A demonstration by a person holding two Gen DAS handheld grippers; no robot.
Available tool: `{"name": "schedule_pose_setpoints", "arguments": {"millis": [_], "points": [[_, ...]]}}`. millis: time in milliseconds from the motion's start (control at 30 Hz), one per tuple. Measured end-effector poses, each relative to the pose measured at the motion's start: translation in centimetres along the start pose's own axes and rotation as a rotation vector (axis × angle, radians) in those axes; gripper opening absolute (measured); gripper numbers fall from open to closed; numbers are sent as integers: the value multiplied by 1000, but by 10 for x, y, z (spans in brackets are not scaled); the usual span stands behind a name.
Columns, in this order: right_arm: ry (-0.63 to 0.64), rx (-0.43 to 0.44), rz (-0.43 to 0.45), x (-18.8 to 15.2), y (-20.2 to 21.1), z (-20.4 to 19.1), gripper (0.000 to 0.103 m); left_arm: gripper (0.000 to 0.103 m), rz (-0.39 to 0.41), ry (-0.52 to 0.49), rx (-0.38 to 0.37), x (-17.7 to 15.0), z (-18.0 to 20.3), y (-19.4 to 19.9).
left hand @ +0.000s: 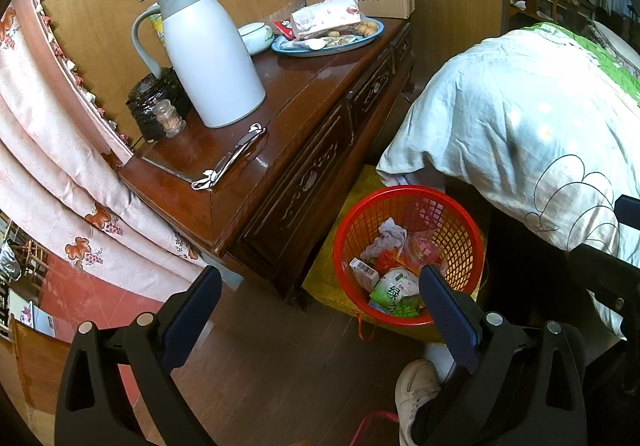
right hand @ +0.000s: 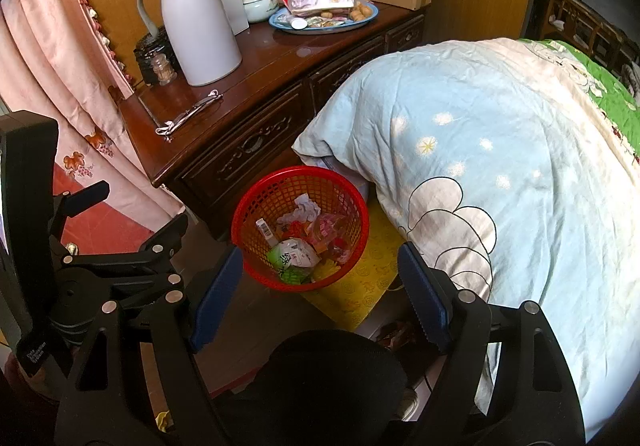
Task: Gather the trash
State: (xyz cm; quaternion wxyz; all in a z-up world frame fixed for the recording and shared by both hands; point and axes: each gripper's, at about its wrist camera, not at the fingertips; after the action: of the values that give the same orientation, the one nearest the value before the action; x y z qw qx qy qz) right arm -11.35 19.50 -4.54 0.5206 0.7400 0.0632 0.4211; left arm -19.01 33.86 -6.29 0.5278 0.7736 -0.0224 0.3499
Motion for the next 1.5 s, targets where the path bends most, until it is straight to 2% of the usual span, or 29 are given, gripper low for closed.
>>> {"name": "schedule_pose_setpoints", "arguments": {"millis": [800, 1500], "points": [[-3, 0, 2, 0, 0, 1, 77, 97, -11, 5, -9, -2, 0, -2], [-17, -9, -16, 0, -7, 5, 77, 97, -48, -5, -35, 0, 7, -22]]}}
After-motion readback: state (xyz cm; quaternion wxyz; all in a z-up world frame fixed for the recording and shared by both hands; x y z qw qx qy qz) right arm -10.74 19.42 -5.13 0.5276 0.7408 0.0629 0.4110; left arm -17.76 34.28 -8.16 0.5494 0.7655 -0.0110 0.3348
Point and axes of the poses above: each gripper's, at about its wrist camera, not at the fingertips, and y roughly against the way its jaws point, z to its right, x to its top, and after that the axes turned 2 degrees about -x, right-handed
